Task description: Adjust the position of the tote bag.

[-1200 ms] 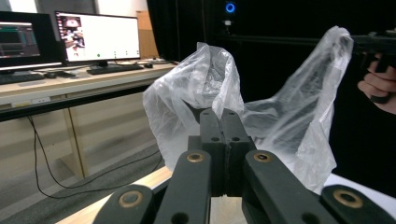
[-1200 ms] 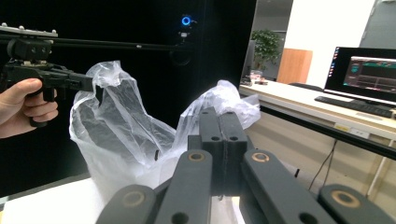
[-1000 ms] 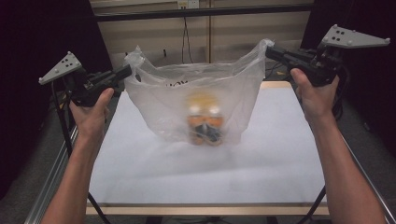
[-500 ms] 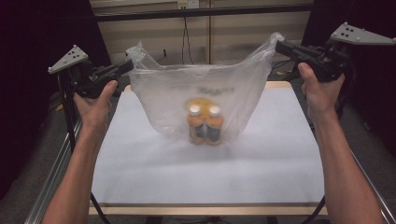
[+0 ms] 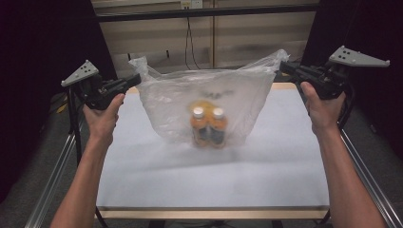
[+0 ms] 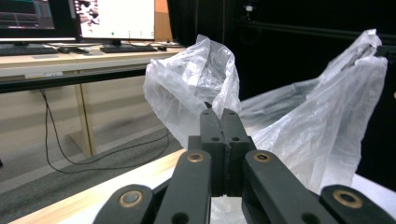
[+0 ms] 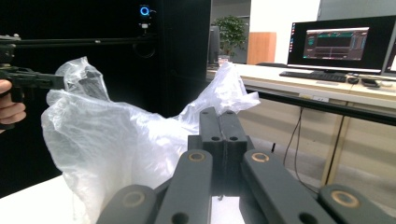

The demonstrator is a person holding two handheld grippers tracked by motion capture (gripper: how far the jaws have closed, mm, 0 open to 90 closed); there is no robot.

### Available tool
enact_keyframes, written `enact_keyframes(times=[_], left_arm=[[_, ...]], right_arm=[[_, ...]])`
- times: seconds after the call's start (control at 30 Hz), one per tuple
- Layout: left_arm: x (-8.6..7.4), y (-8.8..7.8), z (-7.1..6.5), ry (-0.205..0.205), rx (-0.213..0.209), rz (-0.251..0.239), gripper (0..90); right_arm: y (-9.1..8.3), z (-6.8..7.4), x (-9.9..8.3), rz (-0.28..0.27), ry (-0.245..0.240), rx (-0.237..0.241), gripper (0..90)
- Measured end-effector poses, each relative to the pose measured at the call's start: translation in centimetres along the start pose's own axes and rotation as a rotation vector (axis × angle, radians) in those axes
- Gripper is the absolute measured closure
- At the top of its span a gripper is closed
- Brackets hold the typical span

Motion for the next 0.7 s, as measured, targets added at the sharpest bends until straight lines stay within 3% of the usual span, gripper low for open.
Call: enact_keyframes(times=[0.1, 0.27, 0.37, 0.4, 0.7], left_arm=[[-0.8, -0.3, 0.1, 0.003, -0.018, 0.002, 90.0], [-2.4, -0.3, 0.9, -0.018, -0.015, 0.027, 90.0], [-3.2, -0.2, 1.0, -0.01, -0.007, 0.048, 90.0], [-3.5, -0.2, 1.0, -0.012, -0.022, 0.044, 90.0], [-5.8, -0.1, 1.5, -0.032, -0.028, 0.08, 90.0]], right_arm=[[-0.3, 0.5, -0.6, 0.012, -0.005, 0.009, 90.0], [-0.5, 0.8, -1.8, 0.031, -0.002, 0.021, 90.0], [-0.5, 1.3, -2.2, 0.038, -0.009, 0.025, 90.0], [-0.5, 1.5, -2.2, 0.037, -0.007, 0.026, 90.0], [-1.2, 2.4, -4.3, 0.055, -0.003, 0.039, 90.0]])
Point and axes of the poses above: each handheld gripper's, and its own axes: y roughly forward along the jaws, x roughly out of its top, z roughly to its left, the point moved 4 cm from there along y, roughly forward along the jaws, and after that the axes turned 15 degrees about -y, right-handed, at the moved point
